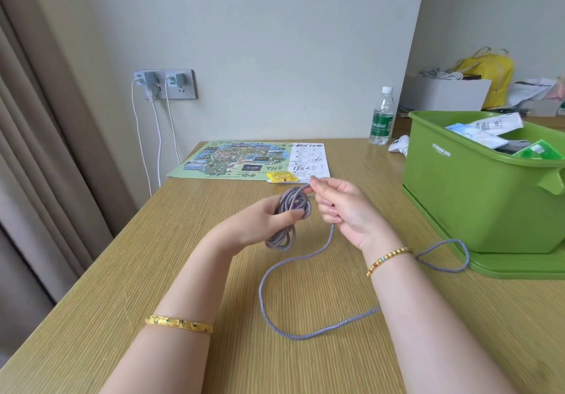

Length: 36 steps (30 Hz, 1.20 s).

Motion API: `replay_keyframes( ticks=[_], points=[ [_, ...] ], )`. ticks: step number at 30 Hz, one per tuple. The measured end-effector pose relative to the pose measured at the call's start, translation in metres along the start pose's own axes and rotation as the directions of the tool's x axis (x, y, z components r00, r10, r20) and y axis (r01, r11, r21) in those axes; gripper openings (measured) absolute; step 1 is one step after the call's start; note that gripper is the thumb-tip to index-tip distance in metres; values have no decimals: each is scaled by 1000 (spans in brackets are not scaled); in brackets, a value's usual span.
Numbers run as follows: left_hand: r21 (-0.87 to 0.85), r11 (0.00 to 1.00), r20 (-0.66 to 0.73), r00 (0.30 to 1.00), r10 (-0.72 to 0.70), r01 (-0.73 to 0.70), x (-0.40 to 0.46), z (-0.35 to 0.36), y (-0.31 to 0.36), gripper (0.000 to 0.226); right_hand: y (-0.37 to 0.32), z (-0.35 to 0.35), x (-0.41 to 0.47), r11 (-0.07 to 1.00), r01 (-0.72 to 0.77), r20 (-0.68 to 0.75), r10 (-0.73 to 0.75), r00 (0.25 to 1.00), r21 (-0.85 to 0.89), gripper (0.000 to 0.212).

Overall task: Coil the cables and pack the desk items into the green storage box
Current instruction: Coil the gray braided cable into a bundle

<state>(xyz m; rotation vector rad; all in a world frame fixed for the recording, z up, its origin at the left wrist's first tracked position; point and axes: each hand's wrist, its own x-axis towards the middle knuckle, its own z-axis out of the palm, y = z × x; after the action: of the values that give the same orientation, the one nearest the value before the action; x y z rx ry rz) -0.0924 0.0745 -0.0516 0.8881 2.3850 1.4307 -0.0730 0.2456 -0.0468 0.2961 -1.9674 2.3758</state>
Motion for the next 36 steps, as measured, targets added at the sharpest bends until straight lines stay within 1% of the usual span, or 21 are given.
replay_keyframes(
  ticks=[2,4,6,8,11,13,15,17,20,23,25,26,29,31,33,35,36],
  points=[
    [79,997,15,1000,-9,8,1,2,0,20,1,1,0,999,5,-19,-6,1000,-44,20],
    [99,995,17,1000,-22,20,2,4,-1,27,2,3,0,997,14,-42,-18,999,-79,19],
    [72,997,-19,1000,-15,16,3,5,1,30,2,4,1,995,25,-98,-34,995,-96,19],
    [26,1000,-68,998,8,-6,4,6,3,27,2,3,3,994,30,-165,-47,985,-100,19],
    [16,1000,-131,991,10,-8,6,8,1,22,2,1,4,998,41,-198,-51,979,-57,15],
    [-58,998,-199,980,2,-13,7,5,-1,25,2,0,4,999,36,-202,-34,979,3,12],
    [-204,979,-330,943,-42,-28,8,0,-3,27,1,-1,4,998,11,-200,1,980,60,10],
    [-340,940,-425,897,-123,-33,10,-6,-5,28,1,-2,4,996,-30,-176,44,983,81,11],
    [-508,860,-443,870,-215,-46,13,-7,-6,35,2,0,2,995,-89,-109,94,990,51,13],
    [-654,743,-469,847,-251,-142,16,-8,-5,36,5,4,0,988,-154,-48,154,987,13,16],
    [-739,645,-451,854,-260,-194,15,-7,-3,41,8,9,-1,975,-221,31,221,975,-29,20],
    [-760,615,-445,858,-256,-211,15,-7,-3,41,10,13,-2,966,-254,77,258,963,-57,23],
    [-786,573,-433,868,-244,-231,16,-3,-1,36,17,22,-2,935,-328,157,346,925,-133,27],
    [-776,584,-453,855,-254,-238,17,0,0,33,19,23,-2,916,-350,171,384,907,-198,29],
    [-749,621,-501,811,-302,-232,19,1,-2,29,20,23,-2,897,-365,189,415,890,-251,30],
    [-694,693,-553,759,-343,-192,21,0,-4,29,21,23,-3,881,-366,204,435,877,-300,29],
    [-658,735,-576,737,-353,-162,21,-2,-6,32,22,23,-3,871,-363,211,444,871,-331,27]
  ],
)
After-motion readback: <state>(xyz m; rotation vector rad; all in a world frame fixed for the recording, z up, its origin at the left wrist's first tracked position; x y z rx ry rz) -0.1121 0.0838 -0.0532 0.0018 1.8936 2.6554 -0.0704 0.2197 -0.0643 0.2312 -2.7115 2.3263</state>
